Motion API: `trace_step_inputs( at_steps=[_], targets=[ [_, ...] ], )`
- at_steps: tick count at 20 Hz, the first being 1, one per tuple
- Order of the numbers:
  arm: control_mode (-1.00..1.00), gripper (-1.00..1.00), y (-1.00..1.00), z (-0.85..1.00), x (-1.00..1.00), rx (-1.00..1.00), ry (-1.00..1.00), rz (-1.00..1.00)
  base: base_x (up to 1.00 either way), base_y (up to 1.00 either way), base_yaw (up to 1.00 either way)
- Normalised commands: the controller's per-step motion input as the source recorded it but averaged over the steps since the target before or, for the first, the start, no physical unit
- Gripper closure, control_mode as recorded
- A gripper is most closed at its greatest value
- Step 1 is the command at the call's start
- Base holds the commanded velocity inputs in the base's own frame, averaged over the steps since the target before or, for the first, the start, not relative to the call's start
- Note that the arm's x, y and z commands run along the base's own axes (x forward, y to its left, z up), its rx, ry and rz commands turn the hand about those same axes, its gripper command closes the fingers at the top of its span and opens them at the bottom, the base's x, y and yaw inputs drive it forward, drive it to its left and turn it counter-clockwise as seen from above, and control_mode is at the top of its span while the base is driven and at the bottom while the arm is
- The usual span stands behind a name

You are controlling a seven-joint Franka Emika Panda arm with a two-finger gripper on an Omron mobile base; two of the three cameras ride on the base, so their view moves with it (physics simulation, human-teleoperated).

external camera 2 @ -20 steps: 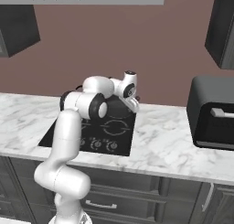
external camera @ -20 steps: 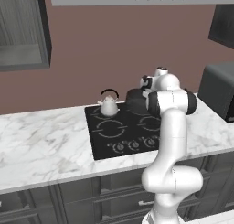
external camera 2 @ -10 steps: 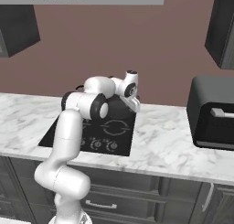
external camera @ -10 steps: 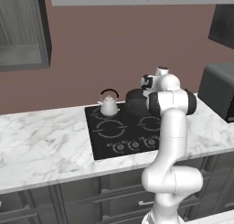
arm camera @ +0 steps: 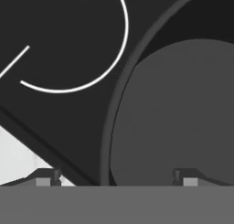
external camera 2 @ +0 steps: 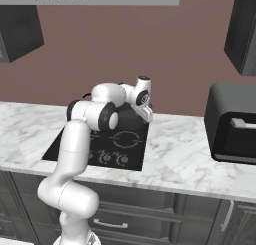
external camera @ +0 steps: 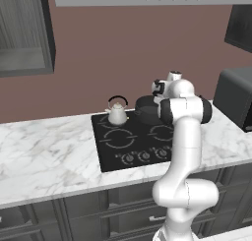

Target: Pick the kettle from the cabinet and place it on a stove burner. Then pick the pot from the counter and place it on another stove burner. Finally, turn both burners on.

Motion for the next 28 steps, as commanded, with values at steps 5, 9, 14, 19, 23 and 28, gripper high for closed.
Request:
trace_step_inputs(
  at_steps=[5,9,14,19,23,28],
  targets=[
    [-1.0,-1.0,0.03,0.08,-0.09,0.0,0.0,0.0,0.0,0.0,0.0],
    [-1.0,-1.0,0.01,0.18,-0.23,0.0,0.0,0.0,0.0,0.0,0.0],
    [-1.0,-1.0,0.03,0.28,-0.43,0.0,0.0,0.01,0.0,0.0,0.0],
    [-1.0,-1.0,0.1,0.42,-0.52,0.0,0.0,0.06,0.0,0.0,0.0],
    [-1.0,-1.0,0.28,0.54,-0.45,-0.02,0.0,0.1,0.0,0.0,0.0],
    [-1.0,-1.0,0.3,0.51,-0.47,-0.04,0.0,0.12,0.0,0.0,0.0]
  ],
)
